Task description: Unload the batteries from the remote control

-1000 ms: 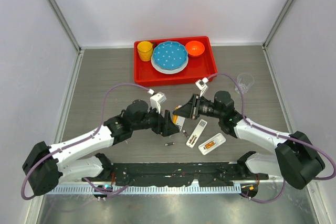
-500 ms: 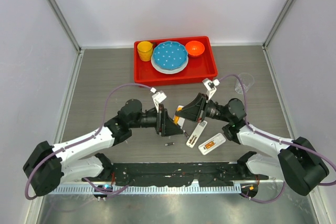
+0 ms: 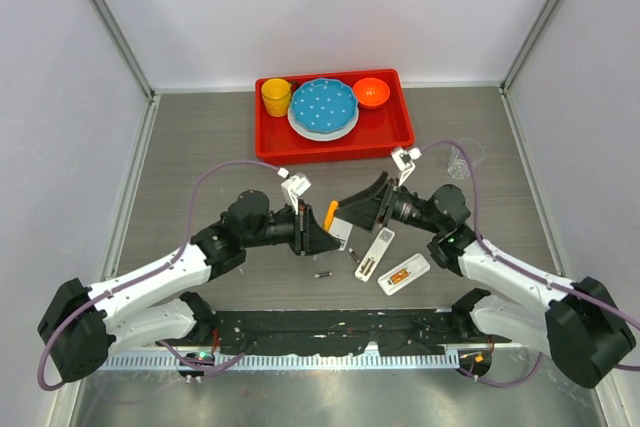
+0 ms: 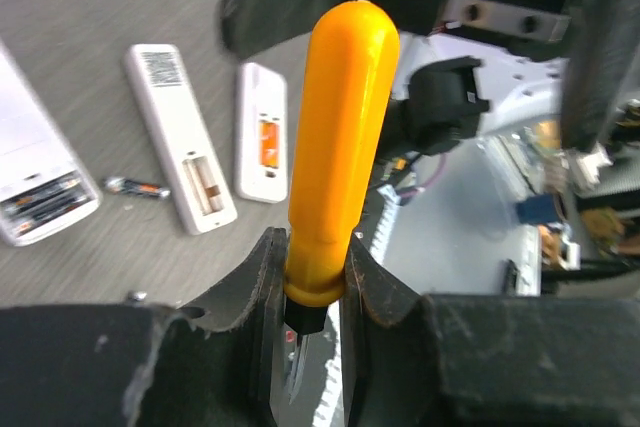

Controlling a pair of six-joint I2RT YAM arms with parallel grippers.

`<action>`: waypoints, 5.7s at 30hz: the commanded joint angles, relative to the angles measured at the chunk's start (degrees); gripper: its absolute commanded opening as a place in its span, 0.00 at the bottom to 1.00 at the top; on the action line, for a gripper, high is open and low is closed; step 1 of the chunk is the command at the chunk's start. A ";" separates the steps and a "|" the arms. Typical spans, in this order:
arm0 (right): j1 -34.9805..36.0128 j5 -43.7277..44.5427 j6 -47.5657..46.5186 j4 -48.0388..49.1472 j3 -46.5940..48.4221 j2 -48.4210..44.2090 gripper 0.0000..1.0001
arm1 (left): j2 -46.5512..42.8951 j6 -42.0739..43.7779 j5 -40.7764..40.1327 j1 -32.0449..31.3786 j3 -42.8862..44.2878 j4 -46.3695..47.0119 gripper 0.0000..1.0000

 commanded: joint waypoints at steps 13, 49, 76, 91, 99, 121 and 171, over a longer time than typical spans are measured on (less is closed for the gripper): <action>0.12 6.87 -2.29 -9.24 5.59 1.35 0.74 | -0.43 9.00 -19.52 -2.74 8.16 -17.70 0.00; 1.97 -2.81 3.96 10.30 3.65 8.31 0.01 | -1.48 7.77 -12.31 -3.98 7.28 -12.69 0.00; 2.85 53.96 -24.08 -46.39 1.37 -28.16 0.01 | 14.05 10.40 -32.78 -2.39 12.81 -24.81 0.78; 2.76 58.53 -24.60 -54.83 0.84 -32.73 0.01 | 33.23 16.11 -35.42 -9.25 28.11 -26.04 0.85; 2.85 57.66 -24.52 -55.53 1.37 -32.03 0.01 | 39.99 15.94 -49.21 -9.16 34.34 -32.63 0.91; 2.76 53.53 -25.57 -53.52 2.07 -27.29 0.01 | 49.07 7.70 -50.01 -5.21 36.82 -38.43 0.54; 2.93 53.52 -23.11 -49.82 1.98 -26.84 0.01 | 37.81 -15.44 -35.78 -6.97 14.48 3.31 0.92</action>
